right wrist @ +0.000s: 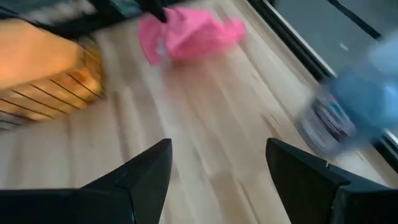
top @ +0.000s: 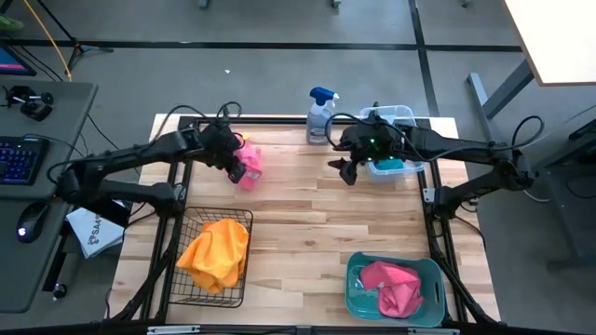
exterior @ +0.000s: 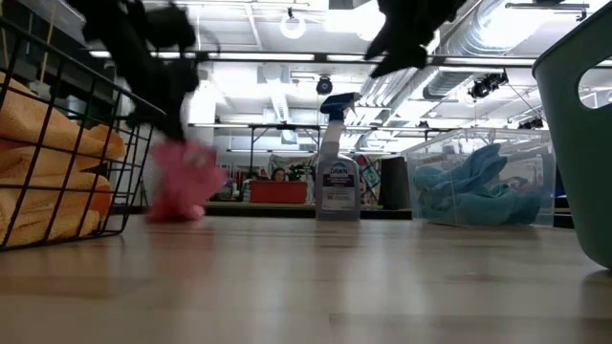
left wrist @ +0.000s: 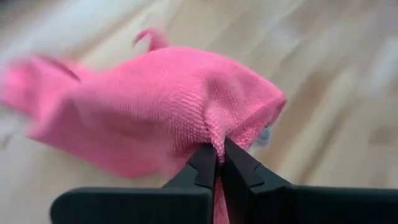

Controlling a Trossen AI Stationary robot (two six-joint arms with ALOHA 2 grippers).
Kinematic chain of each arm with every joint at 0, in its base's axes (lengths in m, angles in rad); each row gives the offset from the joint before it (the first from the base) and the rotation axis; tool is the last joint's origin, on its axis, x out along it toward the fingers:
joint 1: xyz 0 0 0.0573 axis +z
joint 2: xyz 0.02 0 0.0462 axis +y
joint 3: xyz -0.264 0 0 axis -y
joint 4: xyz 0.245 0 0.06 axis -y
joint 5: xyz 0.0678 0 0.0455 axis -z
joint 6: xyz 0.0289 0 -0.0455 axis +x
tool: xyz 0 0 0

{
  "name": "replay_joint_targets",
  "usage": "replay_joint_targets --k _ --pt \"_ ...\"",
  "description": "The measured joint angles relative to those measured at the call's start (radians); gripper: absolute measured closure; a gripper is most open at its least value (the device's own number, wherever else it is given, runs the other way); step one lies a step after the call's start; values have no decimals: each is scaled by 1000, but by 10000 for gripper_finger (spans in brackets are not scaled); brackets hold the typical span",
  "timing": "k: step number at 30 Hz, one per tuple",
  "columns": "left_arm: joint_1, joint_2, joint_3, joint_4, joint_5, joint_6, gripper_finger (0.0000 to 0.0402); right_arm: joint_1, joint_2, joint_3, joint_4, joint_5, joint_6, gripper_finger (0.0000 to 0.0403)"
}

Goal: Sort microfiber towel by color & place in baskets
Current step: Put the pink microfiber towel into the green bin

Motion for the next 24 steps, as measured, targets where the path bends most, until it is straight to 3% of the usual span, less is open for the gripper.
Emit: replay_joint_targets --k 6,9,14,18,24 --pt "-175 -30 194 31 -69 139 401 4 98 1 351 -213 -21 147" --pt "-246 -7 292 33 -113 285 401 20 160 1 494 -248 -43 147" --pt "-319 36 394 -6 -139 492 401 52 222 1 623 -220 -183 147" --pt "-354 81 422 -14 -143 570 401 84 240 1 640 -113 -316 147" --pt "-392 175 465 11 -162 664 401 122 263 1 610 -95 -444 147"
